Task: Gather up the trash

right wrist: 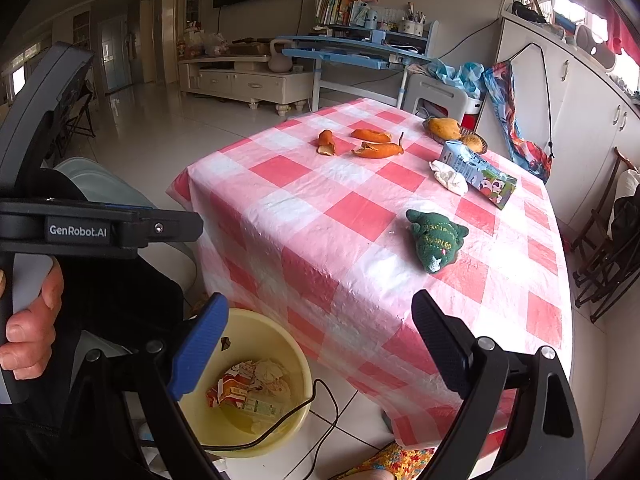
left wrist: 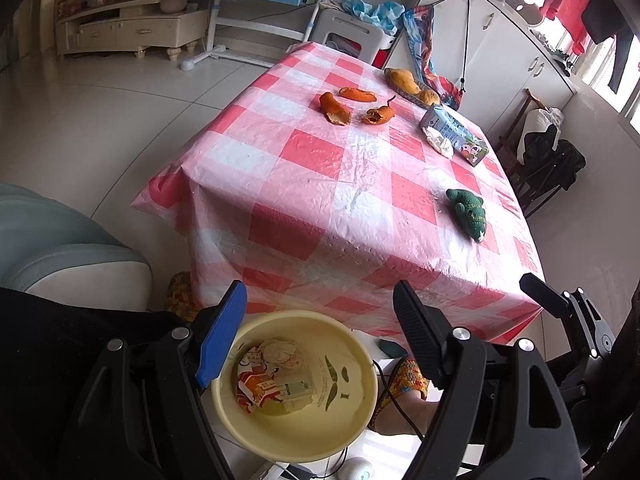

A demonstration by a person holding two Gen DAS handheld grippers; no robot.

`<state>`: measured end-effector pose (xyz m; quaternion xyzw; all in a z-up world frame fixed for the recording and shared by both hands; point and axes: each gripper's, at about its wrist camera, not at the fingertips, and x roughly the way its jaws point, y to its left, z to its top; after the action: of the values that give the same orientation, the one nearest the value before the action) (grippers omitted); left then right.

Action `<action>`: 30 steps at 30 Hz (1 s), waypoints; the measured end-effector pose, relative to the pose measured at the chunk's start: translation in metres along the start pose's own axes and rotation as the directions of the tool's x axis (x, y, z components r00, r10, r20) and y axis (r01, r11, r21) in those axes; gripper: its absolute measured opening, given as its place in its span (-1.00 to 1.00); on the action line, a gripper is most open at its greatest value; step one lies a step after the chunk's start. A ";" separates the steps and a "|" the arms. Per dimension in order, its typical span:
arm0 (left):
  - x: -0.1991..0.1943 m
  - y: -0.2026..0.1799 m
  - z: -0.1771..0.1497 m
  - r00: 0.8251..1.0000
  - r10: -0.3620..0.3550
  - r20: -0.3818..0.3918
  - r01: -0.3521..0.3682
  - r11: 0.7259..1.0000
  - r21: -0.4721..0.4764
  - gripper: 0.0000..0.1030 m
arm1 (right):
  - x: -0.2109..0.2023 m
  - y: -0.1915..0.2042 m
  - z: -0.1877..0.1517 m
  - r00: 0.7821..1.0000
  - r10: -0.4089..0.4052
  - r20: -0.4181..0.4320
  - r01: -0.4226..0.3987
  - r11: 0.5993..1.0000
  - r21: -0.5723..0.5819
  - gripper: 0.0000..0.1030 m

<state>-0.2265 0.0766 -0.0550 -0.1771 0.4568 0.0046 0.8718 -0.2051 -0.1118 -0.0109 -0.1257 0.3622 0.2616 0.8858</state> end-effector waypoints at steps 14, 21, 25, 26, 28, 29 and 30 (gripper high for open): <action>-0.001 0.002 0.000 1.000 -0.017 0.001 0.017 1.000 -0.008 0.41 | 0.000 0.000 0.000 1.000 -0.003 0.001 0.003 1.000 -0.001 0.73; -0.001 0.002 0.000 1.000 -0.021 0.003 0.021 1.000 -0.011 0.41 | -0.002 -0.004 0.002 1.000 -0.017 0.008 0.017 1.000 0.005 0.76; -0.001 0.002 0.000 1.000 -0.021 0.003 0.021 1.000 -0.011 0.41 | -0.001 -0.004 0.002 1.000 -0.022 0.011 0.022 1.000 0.006 0.76; -0.002 0.001 0.000 1.000 -0.021 0.003 0.021 1.000 -0.011 0.41 | -0.002 -0.003 0.002 1.000 -0.023 0.011 0.023 1.000 0.006 0.76; -0.001 0.002 0.000 1.000 -0.021 0.003 0.021 1.000 -0.012 0.41 | -0.002 -0.003 0.003 1.000 -0.025 0.012 0.025 1.000 0.006 0.76; -0.002 0.002 0.000 1.000 -0.021 0.003 0.021 1.000 -0.012 0.41 | -0.002 -0.002 0.003 1.000 -0.026 0.012 0.026 1.000 0.008 0.76; -0.002 0.001 0.000 1.000 -0.021 0.003 0.021 1.000 -0.012 0.41 | -0.001 -0.004 0.003 1.000 -0.028 0.013 0.027 1.000 0.010 0.76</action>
<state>-0.2276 0.0778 -0.0541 -0.1871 0.4537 -0.0017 0.8713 -0.2023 -0.1145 -0.0078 -0.1245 0.3560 0.2484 0.8922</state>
